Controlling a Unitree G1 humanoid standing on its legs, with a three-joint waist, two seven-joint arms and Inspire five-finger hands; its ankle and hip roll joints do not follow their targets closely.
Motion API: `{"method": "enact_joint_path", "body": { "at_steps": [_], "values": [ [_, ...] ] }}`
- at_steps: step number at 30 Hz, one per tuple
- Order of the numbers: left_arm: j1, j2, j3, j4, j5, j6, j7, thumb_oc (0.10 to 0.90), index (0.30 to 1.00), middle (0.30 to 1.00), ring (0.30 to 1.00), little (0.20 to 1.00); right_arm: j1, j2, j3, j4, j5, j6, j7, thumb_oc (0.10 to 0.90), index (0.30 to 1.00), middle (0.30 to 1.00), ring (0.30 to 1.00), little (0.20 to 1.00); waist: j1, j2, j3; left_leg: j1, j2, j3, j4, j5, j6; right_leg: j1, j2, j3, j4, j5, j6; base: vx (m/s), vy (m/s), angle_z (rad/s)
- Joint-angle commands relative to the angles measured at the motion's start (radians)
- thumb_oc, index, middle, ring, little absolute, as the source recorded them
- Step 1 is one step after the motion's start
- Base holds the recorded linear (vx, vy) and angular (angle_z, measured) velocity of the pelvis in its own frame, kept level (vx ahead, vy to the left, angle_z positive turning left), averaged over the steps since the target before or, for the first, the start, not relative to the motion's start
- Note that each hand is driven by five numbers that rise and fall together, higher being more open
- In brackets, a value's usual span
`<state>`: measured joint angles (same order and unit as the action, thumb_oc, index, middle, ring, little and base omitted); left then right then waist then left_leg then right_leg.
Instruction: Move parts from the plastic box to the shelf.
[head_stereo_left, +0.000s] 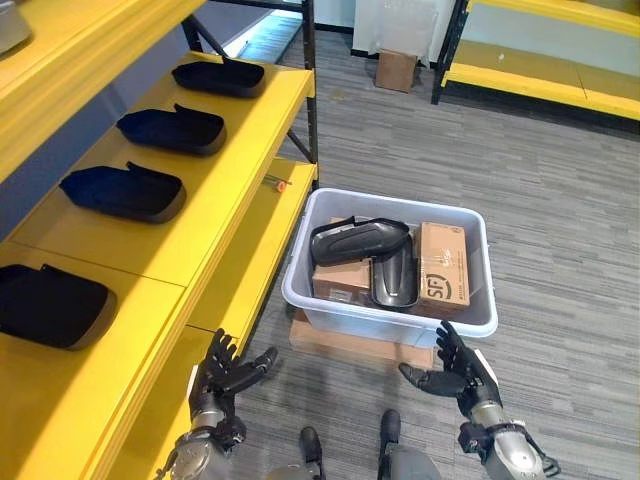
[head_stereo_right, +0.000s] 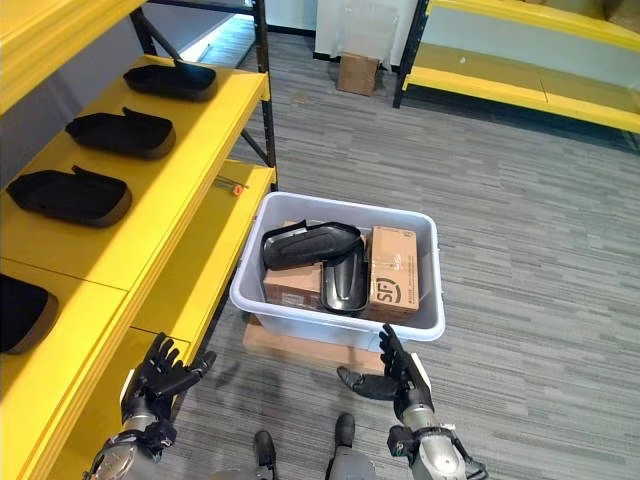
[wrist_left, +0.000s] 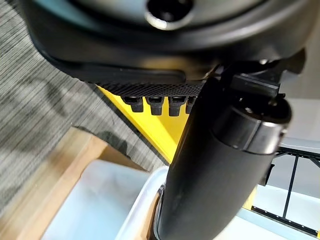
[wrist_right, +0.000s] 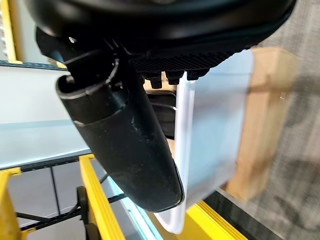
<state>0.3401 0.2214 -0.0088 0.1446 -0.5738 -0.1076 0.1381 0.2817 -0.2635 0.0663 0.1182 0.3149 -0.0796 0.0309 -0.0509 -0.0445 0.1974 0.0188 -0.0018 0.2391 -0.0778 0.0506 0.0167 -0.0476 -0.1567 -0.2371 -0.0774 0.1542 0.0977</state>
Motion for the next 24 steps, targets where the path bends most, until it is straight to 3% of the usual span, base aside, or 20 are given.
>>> {"method": "enact_joint_path", "body": {
  "at_steps": [1,9,11,12,13,16,17,19,20,24],
  "values": [
    [-0.066,0.039,0.021,-0.110,0.032,-0.071,-0.045,0.900,1.000,1.000,1.000,1.000,-0.042,-0.044,-0.026,-0.104,-0.004,-0.079,0.012,0.900,1.000,1.000,1.000,1.000,-0.008,0.004,-0.056,0.020,0.084,-0.074,0.021,-0.067,-0.034,-0.009,0.003,0.015,0.059,-0.111,0.060,0.07,-0.092,-0.08],
    [-0.077,0.036,0.022,-0.112,0.025,-0.065,-0.045,0.900,1.000,1.000,1.000,1.000,-0.044,-0.057,-0.038,-0.119,0.007,-0.083,0.007,0.900,1.000,1.000,1.000,1.000,-0.021,0.018,-0.060,0.009,0.138,-0.066,0.114,-0.093,-0.068,0.004,0.039,0.049,0.086,-0.167,0.026,0.05,-0.124,-0.08],
    [-0.078,0.019,0.017,-0.110,-0.015,-0.066,-0.057,0.900,1.000,1.000,1.000,1.000,-0.043,-0.078,-0.045,-0.137,0.014,-0.090,0.012,0.900,1.000,1.000,1.000,1.000,-0.019,0.018,-0.034,-0.050,0.165,-0.078,0.300,-0.095,-0.086,0.035,0.053,0.045,0.090,-0.196,-0.002,0.03,-0.219,-0.01],
    [-0.091,0.024,0.009,-0.115,-0.018,-0.071,-0.058,0.900,1.000,1.000,1.000,1.000,-0.047,-0.101,-0.046,-0.144,0.005,-0.091,0.012,0.900,1.000,1.000,1.000,1.000,-0.008,0.016,-0.004,-0.120,0.142,-0.136,0.455,-0.050,-0.105,0.049,0.054,0.044,0.095,-0.203,-0.024,-0.01,-0.183,-0.07],
    [-0.107,0.032,0.008,-0.133,-0.009,-0.075,-0.054,0.900,1.000,1.000,1.000,1.000,-0.057,-0.121,-0.051,-0.155,-0.010,-0.095,0.013,0.900,1.000,1.000,1.000,1.000,-0.002,0.006,0.008,-0.176,0.108,-0.209,0.510,-0.015,-0.113,0.040,0.047,0.042,0.103,-0.210,-0.033,0.00,-0.121,-0.13],
    [-0.099,0.027,0.011,-0.138,-0.015,-0.072,-0.063,0.900,1.000,1.000,1.000,1.000,-0.058,-0.127,-0.066,-0.160,-0.030,-0.098,0.006,0.900,1.000,1.000,1.000,1.000,-0.006,0.014,-0.006,-0.163,0.167,-0.226,0.310,-0.027,-0.102,0.043,0.039,0.058,0.093,-0.222,-0.012,0.12,0.054,-0.17],
    [-0.094,0.025,0.007,-0.136,-0.019,-0.072,-0.063,0.900,1.000,1.000,1.000,1.000,-0.062,-0.128,-0.068,-0.156,-0.032,-0.102,-0.001,0.900,1.000,1.000,1.000,1.000,-0.004,0.020,-0.010,-0.149,0.198,-0.234,0.223,-0.006,-0.104,0.047,0.039,0.068,0.093,-0.228,-0.004,0.18,0.159,-0.03],
    [-0.103,0.025,-0.002,-0.129,-0.017,-0.074,-0.055,0.900,1.000,1.000,1.000,1.000,-0.077,-0.135,-0.070,-0.149,-0.053,-0.113,-0.023,0.900,1.000,1.000,1.000,1.000,0.004,0.044,-0.012,-0.169,0.255,-0.273,0.087,0.106,-0.127,0.051,0.037,0.085,0.103,-0.246,0.008,0.17,0.175,-0.05],
    [-0.110,0.026,-0.006,-0.122,-0.012,-0.075,-0.057,0.900,1.000,1.000,1.000,1.000,-0.083,-0.138,-0.073,-0.151,-0.056,-0.119,-0.026,0.900,1.000,1.000,1.000,1.000,0.000,0.055,-0.012,-0.172,0.270,-0.265,0.050,0.138,-0.143,0.059,0.037,0.087,0.101,-0.253,0.012,0.14,0.154,-0.05],
    [-0.116,0.021,-0.012,-0.102,-0.006,-0.084,-0.067,0.900,1.000,1.000,1.000,1.000,-0.079,-0.125,-0.069,-0.145,-0.074,-0.119,-0.024,0.900,1.000,1.000,1.000,1.000,-0.005,0.082,-0.029,-0.115,0.280,-0.208,0.023,0.112,-0.156,0.083,0.030,0.100,0.084,-0.252,0.023,0.15,0.161,-0.24]
  ]
}}
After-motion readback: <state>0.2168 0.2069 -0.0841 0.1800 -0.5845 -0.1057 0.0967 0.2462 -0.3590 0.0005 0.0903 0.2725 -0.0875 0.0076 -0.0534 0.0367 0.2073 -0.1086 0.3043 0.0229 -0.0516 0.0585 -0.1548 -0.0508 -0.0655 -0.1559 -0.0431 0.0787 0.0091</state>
